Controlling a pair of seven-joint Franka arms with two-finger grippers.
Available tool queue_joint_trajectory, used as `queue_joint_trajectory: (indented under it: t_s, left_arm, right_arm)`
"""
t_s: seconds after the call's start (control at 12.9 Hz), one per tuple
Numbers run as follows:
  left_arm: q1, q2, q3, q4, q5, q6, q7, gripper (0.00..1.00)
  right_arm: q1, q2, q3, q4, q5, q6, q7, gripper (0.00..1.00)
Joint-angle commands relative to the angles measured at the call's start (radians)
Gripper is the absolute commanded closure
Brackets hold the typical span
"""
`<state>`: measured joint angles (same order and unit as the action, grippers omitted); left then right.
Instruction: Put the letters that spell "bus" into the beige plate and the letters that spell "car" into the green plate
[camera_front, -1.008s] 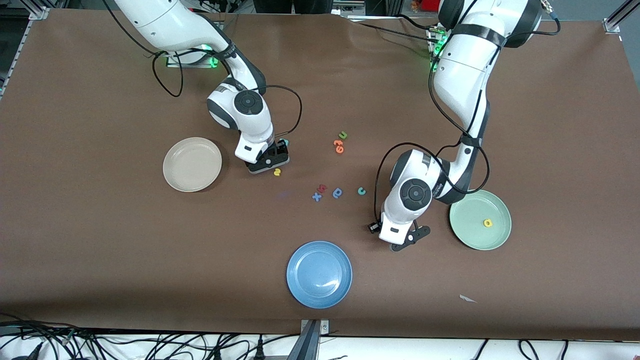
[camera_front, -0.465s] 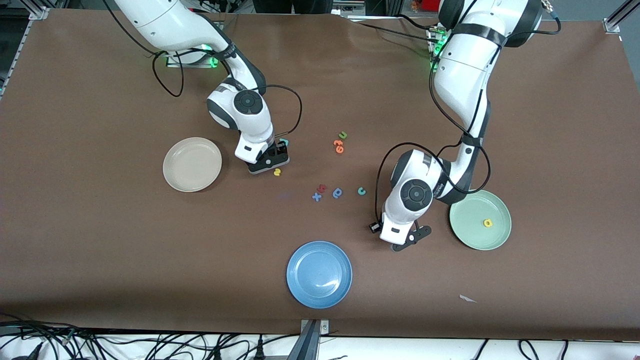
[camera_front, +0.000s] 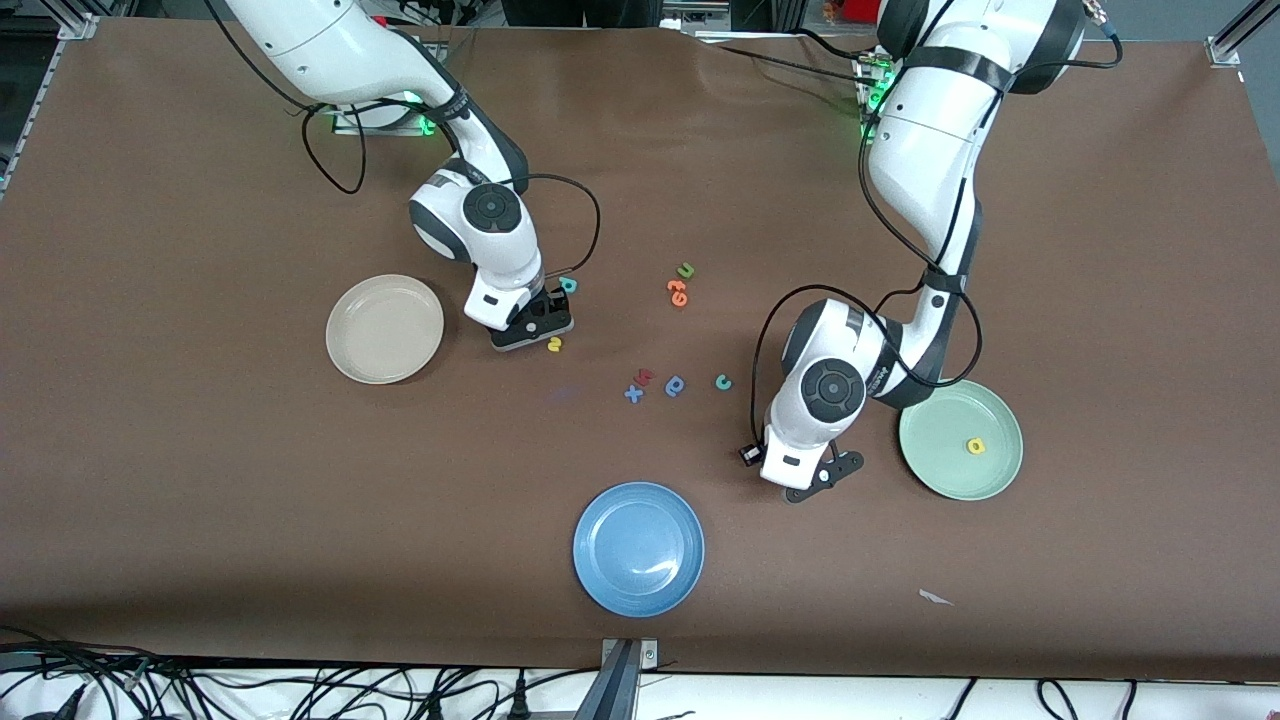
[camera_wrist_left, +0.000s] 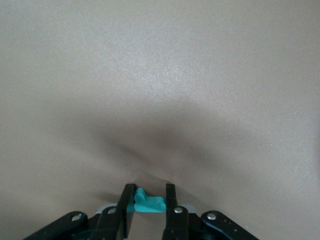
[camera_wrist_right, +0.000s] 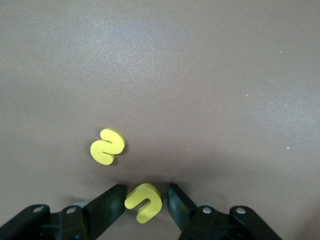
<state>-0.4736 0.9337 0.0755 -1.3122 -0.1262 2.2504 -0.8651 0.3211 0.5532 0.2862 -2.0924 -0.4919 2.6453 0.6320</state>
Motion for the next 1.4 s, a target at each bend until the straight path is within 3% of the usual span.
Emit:
queue_joint_trajectory:
  t_s: [0.0, 0.31, 0.85, 1.16, 1.32]
  left_arm:
    - [-0.008, 0.011, 0.009, 0.011, 0.010, -0.012, 0.002, 0.85]
    - [0.045, -0.030, 0.013, 0.022, 0.050, -0.129, 0.167, 0.89]
    - [0.285, -0.144, 0.014, -0.001, 0.051, -0.310, 0.696, 0.90]
    - [0.328, -0.229, 0.010, -0.126, 0.126, -0.295, 0.818, 0.90]
    - [0.332, -0.268, 0.010, -0.224, 0.137, -0.208, 0.833, 0.90]
  right_arm:
    - [0.004, 0.016, -0.015, -0.001, -0.024, 0.008, 0.018, 0.68]
    - [-0.002, -0.019, -0.015, -0.001, -0.020, -0.005, 0.005, 0.79]
    - [-0.060, -0.160, -0.012, -0.031, 0.035, -0.113, -0.104, 0.79]
    - [-0.190, -0.235, 0.020, -0.063, 0.062, -0.156, -0.266, 0.79]
    - [-0.290, -0.254, 0.042, -0.083, 0.065, -0.168, -0.388, 0.79]
